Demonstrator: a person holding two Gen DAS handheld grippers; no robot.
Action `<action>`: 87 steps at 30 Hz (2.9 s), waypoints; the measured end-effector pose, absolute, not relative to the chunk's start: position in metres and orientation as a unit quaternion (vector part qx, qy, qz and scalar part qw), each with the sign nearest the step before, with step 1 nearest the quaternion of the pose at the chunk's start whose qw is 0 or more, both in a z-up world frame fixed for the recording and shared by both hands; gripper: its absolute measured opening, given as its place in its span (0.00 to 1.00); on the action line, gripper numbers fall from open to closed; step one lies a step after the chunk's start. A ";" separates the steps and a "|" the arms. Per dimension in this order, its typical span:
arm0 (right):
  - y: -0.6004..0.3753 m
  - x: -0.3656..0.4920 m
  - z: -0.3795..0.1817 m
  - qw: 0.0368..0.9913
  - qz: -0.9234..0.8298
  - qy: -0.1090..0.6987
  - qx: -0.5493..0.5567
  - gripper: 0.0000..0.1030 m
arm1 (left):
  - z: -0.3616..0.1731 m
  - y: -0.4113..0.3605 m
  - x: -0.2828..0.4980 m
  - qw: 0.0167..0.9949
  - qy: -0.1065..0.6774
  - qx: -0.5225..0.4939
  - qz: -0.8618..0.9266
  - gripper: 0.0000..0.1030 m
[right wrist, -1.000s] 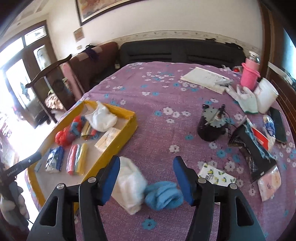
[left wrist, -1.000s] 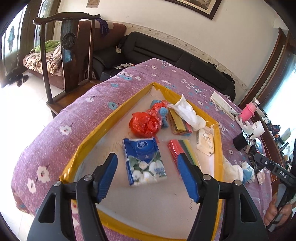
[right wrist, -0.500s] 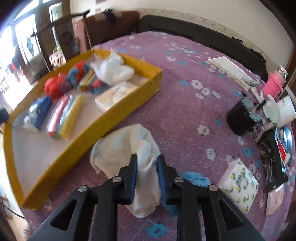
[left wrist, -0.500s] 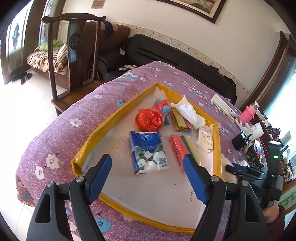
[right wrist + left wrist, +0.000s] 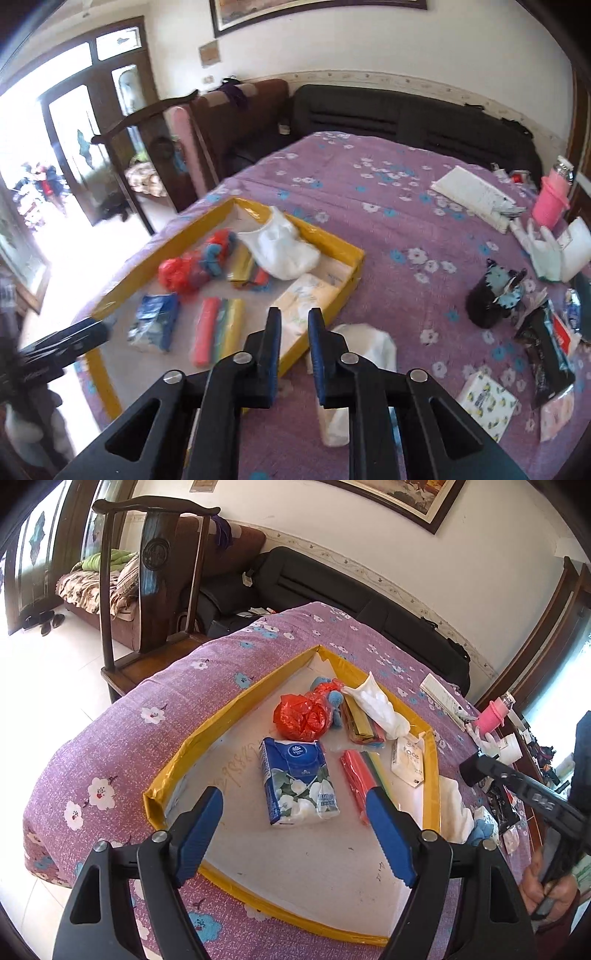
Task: Organize soft objects
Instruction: 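Carry the white cloth into the yellow tray and open the right tool, then grasp the blue towel with left tool while right grasps the lemon-print tissue pack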
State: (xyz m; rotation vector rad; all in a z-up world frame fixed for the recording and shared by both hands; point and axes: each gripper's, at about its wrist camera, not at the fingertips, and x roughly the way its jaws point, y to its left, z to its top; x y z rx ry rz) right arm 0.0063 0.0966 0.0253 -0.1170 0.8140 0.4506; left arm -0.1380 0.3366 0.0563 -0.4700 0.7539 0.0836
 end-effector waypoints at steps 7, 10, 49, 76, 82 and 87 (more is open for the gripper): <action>0.074 0.023 -0.034 0.869 0.195 0.445 -0.089 0.70 | 0.051 0.335 -0.136 0.902 0.367 -0.224 0.037 0.78; 0.077 0.028 -0.051 0.858 0.199 0.463 -0.103 0.40 | 0.050 0.328 -0.133 0.902 0.372 -0.220 0.025 0.78; -0.061 0.000 0.023 0.921 0.107 0.372 0.050 0.71 | 0.066 0.296 -0.133 0.911 0.371 -0.180 0.008 0.78; -0.133 0.042 -0.041 0.856 0.195 0.456 0.146 0.78 | 0.018 0.019 -0.045 0.875 0.431 0.123 -0.182 0.80; -0.131 0.051 -0.060 0.813 0.247 0.489 0.198 0.78 | 0.002 0.015 -0.023 0.870 0.450 0.114 -0.168 0.50; -0.129 0.041 -0.057 0.820 0.251 0.490 0.158 0.78 | 0.011 0.033 -0.031 0.872 0.453 0.070 -0.174 0.42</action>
